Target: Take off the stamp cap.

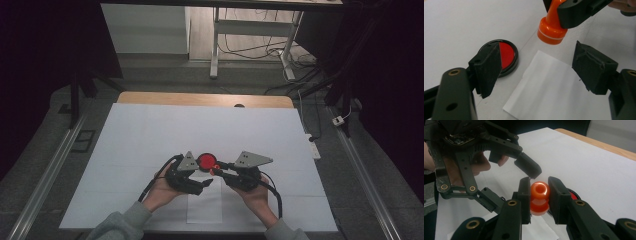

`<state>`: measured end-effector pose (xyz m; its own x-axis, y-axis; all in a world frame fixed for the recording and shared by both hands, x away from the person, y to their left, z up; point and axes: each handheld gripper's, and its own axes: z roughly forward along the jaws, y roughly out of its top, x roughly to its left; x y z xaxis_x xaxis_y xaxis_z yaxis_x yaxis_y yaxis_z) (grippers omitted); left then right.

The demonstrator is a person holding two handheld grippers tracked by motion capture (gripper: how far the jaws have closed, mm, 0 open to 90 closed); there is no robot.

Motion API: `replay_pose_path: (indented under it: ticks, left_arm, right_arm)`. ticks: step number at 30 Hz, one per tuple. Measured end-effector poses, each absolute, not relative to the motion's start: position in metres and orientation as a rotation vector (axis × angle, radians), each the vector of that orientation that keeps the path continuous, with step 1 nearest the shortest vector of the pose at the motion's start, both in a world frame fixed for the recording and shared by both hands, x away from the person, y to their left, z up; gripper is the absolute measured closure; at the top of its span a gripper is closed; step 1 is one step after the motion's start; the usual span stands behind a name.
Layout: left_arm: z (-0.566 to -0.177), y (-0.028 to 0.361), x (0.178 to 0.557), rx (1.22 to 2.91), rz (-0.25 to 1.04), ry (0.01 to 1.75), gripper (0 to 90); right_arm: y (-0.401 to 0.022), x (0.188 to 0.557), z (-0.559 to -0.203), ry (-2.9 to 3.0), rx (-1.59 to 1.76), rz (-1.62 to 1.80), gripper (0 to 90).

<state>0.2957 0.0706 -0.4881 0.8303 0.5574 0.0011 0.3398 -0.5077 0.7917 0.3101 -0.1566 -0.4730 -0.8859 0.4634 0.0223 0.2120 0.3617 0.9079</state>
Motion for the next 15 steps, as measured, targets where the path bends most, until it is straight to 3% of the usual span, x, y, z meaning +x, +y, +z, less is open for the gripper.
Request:
replay_pose_path:
  ticks: [15]
  left_arm:
    - [-0.4917,0.0601,0.2988,2.154,0.306,0.624,33.8]
  right_arm:
    - [-0.1555,0.3100,-0.4742,2.382,0.605,1.547,71.5]
